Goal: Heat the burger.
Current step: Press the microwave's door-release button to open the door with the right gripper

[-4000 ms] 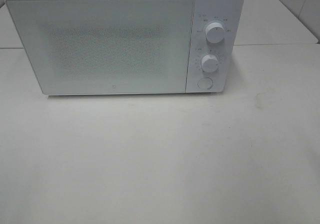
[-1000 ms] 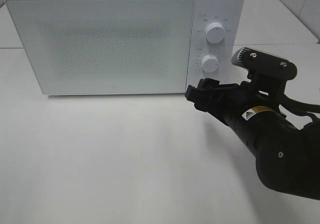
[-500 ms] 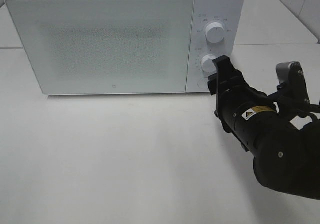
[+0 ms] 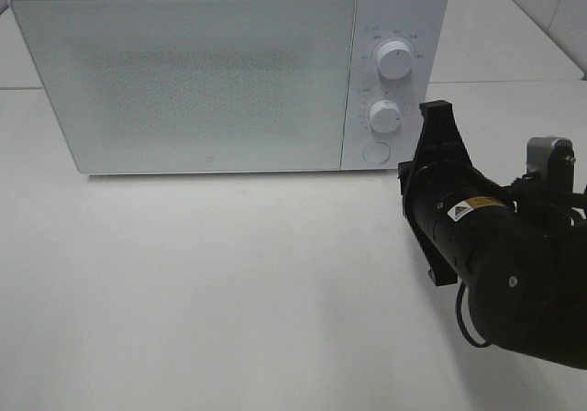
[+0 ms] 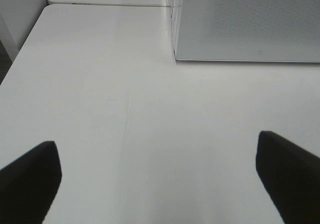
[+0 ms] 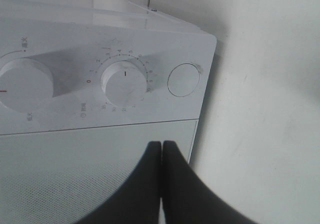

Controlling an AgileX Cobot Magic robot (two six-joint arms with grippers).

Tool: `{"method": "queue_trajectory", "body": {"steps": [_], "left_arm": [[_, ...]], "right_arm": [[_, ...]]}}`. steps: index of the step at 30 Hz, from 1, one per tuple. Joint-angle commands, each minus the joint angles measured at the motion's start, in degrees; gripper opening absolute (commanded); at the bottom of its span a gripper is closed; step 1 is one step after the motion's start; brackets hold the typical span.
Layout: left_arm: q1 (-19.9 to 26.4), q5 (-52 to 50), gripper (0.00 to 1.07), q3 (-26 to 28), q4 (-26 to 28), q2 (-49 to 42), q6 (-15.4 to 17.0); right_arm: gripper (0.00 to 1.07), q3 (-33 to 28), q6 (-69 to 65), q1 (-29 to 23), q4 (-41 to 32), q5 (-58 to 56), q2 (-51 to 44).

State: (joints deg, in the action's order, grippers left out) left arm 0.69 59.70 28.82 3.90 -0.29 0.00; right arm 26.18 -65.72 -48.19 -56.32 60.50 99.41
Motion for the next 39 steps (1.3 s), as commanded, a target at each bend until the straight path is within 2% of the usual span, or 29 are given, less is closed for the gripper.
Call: {"method": "queue_trajectory", "body": {"steps": [1,9,11,19,32,39], "left_arm": [[0.0,-0.3,0.98,-0.2,0.5,-1.1,0.0],[0.0,-0.3,0.98,-0.2,0.5,-1.1,0.0],[0.0,-0.3,0.98,-0.2,0.5,-1.1,0.0],[0.0,-0.3,0.98,-0.2,0.5,-1.1,0.0],[0.0,-0.3,0.98,-0.2,0.5,-1.1,0.0],[0.0,-0.3,0.98,-0.2,0.5,-1.1,0.0]], "right_arm": [[0.0,0.7,-1.1,0.0,-1.1,-0.1,0.0],[0.0,1.1,-4.1,0.6,-2.0,-0.6,2.1],[0.0,2.8,-7.2,2.9,1.7,-1.0,4.9],[0.0,8.1,-8.0,7.0,6.4,-2.9,9.6],[0.0,15.2,-8.3,11.5,9.8,-7.4,15.0],[0.0,17.2,-8.5,13.3,11.0,-7.8,16.4]]}}
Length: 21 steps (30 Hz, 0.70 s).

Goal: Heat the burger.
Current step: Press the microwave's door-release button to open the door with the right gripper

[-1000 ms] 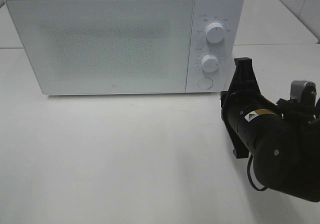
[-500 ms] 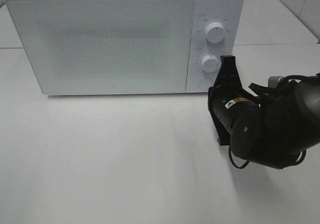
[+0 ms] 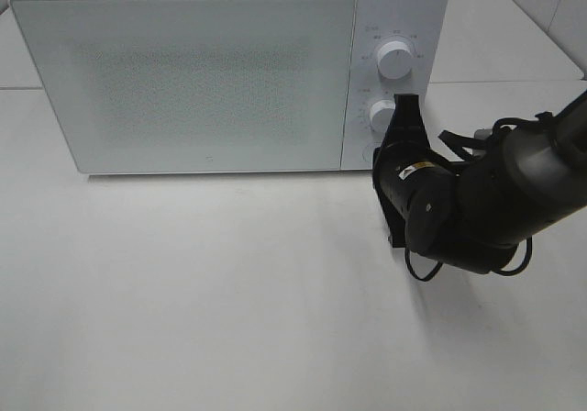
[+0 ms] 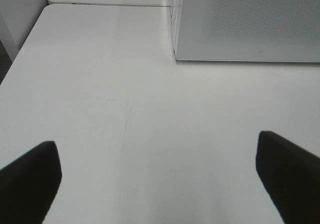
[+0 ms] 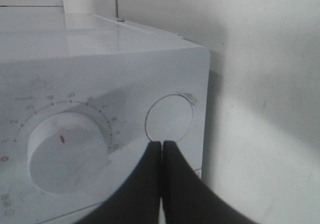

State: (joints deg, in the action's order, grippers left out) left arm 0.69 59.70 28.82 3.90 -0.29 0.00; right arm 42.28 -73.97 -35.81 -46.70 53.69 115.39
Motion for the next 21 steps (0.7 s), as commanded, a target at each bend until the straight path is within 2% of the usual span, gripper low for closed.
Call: {"method": "queue_trajectory", "body": {"steps": [1,21], "left_arm": [[0.0,-0.3,0.98,-0.2,0.5,-1.1,0.0],[0.0,-0.3,0.98,-0.2,0.5,-1.1,0.0]], "right_arm": [[0.0,1.9,-0.6,1.0,1.4,-1.0,1.0],[0.0,6.6,-3.2,2.9,1.2,-0.3,6.6]]}}
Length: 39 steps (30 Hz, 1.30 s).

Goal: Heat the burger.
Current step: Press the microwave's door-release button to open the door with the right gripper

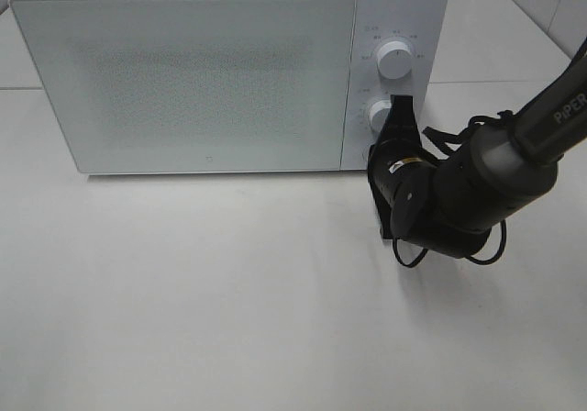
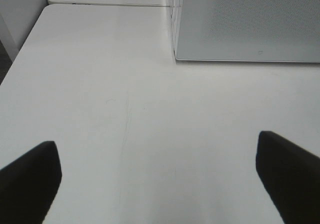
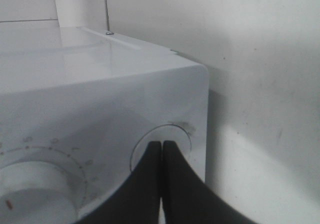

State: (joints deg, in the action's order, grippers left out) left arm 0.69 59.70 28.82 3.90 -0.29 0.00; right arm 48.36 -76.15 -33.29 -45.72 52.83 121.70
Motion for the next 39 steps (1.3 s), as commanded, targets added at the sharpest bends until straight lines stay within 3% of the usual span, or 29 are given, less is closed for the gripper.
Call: {"method": "queue_trajectory", "body": {"steps": [1,23,39], "left_arm": [[0.0,-0.3,0.98,-0.2,0.5,-1.1,0.0],[0.0,-0.3,0.98,-0.2,0.5,-1.1,0.0],[0.0,-0.3,0.98,-0.2,0.5,-1.1,0.0]], "right_arm": [[0.0,0.5,-1.0,0.4,0.2,0.6,0.3],[0.0,2.5,-1.5,1.1,0.8,2.4,1.9],[0.0,6.9,-0.7,1.1,1.7,11.1,3.9]]}}
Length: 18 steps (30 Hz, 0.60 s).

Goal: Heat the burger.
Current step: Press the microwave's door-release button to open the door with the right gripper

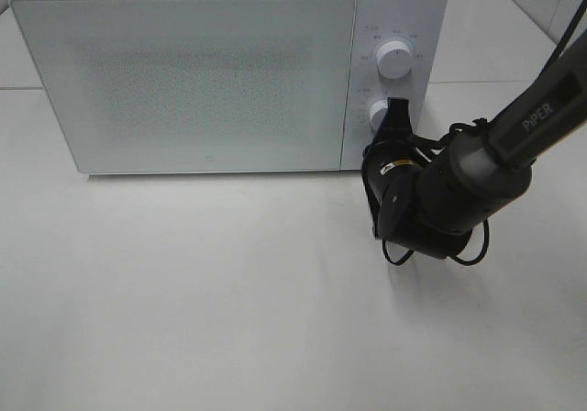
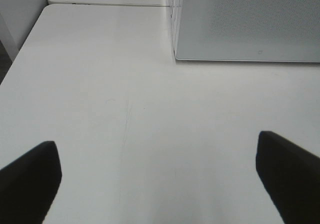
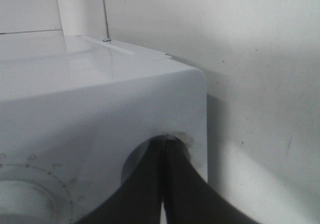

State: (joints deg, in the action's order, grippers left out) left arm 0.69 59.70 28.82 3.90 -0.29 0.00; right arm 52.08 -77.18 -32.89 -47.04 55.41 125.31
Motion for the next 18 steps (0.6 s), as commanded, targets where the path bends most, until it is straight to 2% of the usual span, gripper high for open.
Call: {"method": "queue_trajectory", "body": {"steps": [1,7,18], "left_arm": [[0.0,-0.3,0.98,-0.2,0.5,-1.1,0.0],[0.0,-0.3,0.98,-0.2,0.5,-1.1,0.0],[0.0,-0.3,0.98,-0.2,0.5,-1.1,0.0]], "right_arm": [[0.0,4.2,0.3,0.7,3.2,10.7,0.9],[0.0,6.8,0.5,1.4,4.1,11.4,2.1],[0.0,7.0,1.0,1.4,3.4,8.1,2.1]]}}
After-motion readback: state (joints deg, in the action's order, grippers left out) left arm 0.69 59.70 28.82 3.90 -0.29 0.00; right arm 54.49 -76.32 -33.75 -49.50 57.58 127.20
